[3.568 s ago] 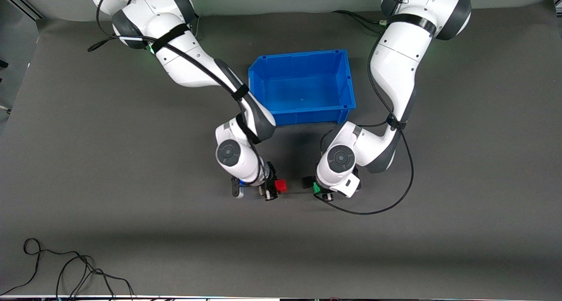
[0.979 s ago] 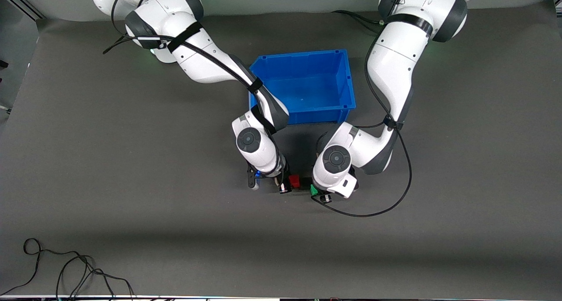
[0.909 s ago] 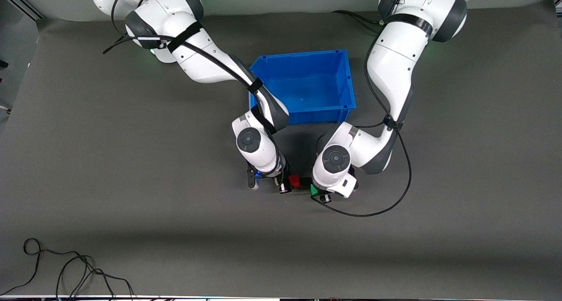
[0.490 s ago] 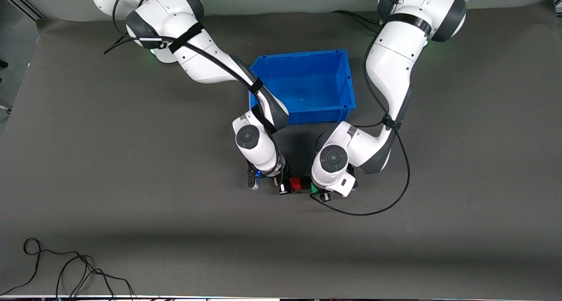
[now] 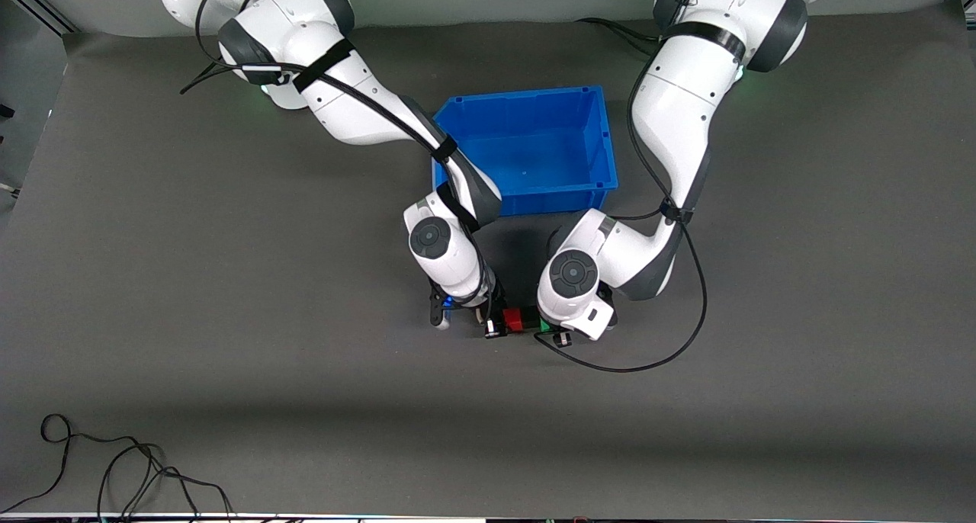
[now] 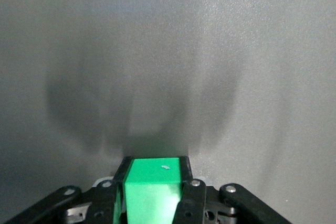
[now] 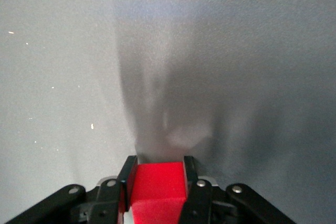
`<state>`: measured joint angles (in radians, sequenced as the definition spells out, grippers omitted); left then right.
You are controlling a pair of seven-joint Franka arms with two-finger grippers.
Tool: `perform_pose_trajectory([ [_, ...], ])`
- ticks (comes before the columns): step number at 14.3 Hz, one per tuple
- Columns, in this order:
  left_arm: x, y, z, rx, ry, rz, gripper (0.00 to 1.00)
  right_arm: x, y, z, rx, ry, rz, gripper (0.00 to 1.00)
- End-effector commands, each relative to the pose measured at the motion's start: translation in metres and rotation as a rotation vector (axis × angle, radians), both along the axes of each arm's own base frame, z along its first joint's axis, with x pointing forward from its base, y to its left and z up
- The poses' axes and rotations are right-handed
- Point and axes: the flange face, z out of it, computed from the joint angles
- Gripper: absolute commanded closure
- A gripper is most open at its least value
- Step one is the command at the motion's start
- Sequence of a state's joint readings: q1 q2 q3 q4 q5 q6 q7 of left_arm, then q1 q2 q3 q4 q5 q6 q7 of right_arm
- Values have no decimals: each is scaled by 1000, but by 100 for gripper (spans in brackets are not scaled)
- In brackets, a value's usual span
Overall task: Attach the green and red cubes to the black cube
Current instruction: 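Press the red and green cubes against the black cube with both grippers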
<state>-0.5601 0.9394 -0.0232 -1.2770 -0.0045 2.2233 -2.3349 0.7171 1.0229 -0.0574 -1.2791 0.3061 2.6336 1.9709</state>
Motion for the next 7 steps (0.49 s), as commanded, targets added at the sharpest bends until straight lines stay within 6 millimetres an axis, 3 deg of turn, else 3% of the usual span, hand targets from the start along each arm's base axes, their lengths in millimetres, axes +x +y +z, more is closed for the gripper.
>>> perform_pose_trajectory([
  [1,-15,-25,10,-15,5,-39,100,-8,11,-48,5,-50,-17,100],
  [3,-17,-26,10,-10,18,-63,100,-7,11,-47,7,-51,-18,100],
  [4,-17,-26,11,-11,17,-63,100,-5,8,-47,5,-52,-20,73],
  [5,-16,-25,14,-14,15,-60,100,-5,8,-47,5,-53,-18,38],
  [6,-16,-25,16,-15,12,-60,100,-3,7,-45,6,-56,-17,29],
  [7,-14,-25,20,-19,9,-58,100,-2,7,-44,7,-57,-17,10],
])
